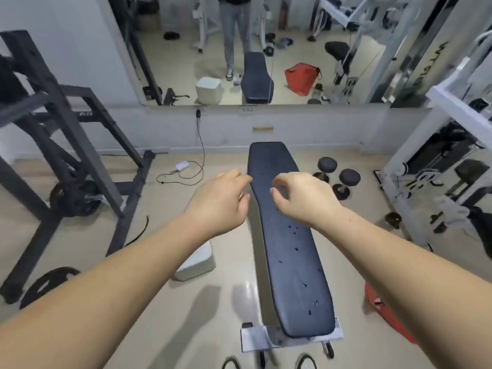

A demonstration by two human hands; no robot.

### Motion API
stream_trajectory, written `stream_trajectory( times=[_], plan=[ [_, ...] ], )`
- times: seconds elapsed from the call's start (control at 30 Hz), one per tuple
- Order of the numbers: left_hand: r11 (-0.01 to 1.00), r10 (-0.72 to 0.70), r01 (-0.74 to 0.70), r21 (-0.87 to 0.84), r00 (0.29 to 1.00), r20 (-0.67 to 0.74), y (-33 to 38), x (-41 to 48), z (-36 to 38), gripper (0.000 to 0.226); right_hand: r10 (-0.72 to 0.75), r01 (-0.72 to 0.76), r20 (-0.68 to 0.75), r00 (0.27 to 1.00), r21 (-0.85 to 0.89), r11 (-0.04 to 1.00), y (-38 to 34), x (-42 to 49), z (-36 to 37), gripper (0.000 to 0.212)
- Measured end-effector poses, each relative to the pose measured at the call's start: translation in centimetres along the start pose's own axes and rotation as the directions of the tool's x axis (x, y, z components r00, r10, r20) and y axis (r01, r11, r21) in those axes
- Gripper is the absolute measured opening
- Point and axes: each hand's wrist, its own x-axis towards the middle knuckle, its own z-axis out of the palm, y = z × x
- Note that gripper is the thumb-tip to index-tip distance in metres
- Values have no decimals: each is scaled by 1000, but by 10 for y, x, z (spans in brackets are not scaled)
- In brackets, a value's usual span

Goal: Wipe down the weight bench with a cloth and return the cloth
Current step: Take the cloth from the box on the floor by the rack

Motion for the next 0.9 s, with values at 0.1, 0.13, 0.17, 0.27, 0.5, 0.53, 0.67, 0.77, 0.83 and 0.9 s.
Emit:
stream_trajectory(
  times=[0.1, 0.13, 0.17, 0.27, 0.5, 0.53, 0.67, 0.77, 0.83, 0.9],
  plan=[
    [998, 19, -13, -69, 996, 91, 18, -10, 44, 33, 134, -136, 68, 989, 31, 990, 31, -39, 28, 30],
    [997, 23, -12, -81, 990, 140, 29, -16, 58, 31, 188, -193, 102, 977, 50, 980, 41, -58, 35, 30],
    [993, 49, -32, -110, 986, 157, 42, -22, 72, 30, 233, -244, 125, 964, 74, 967, 53, -78, 39, 29],
    [978, 139, -102, -182, 968, 207, 93, -38, 106, 29, 334, -354, 155, 930, 128, 926, 89, -139, 42, 26],
    [914, 388, -300, -275, 846, 365, 243, -98, 184, 29, 616, -641, 176, 767, 236, 730, 173, -335, 52, 24],
    [905, 413, -321, -279, 822, 392, 269, -108, 194, 31, 652, -671, 168, 739, 259, 695, 184, -368, 54, 29],
    [834, 547, -422, -355, 712, 440, 383, -157, 231, 31, 807, -805, 175, 564, 335, 490, 225, -511, 53, 25],
    [761, 648, -496, -418, 603, 465, 475, -204, 255, 30, 897, -865, 178, 405, 392, 313, 242, -619, 42, 23],
    [709, 705, -516, -481, 520, 482, 534, -242, 270, 29, 947, -877, 148, 285, 439, 195, 250, -691, 33, 24],
    [669, 743, -507, -544, 430, 514, 587, -280, 283, 30, 982, -854, 135, 130, 518, 42, 256, -759, 30, 29]
  ],
)
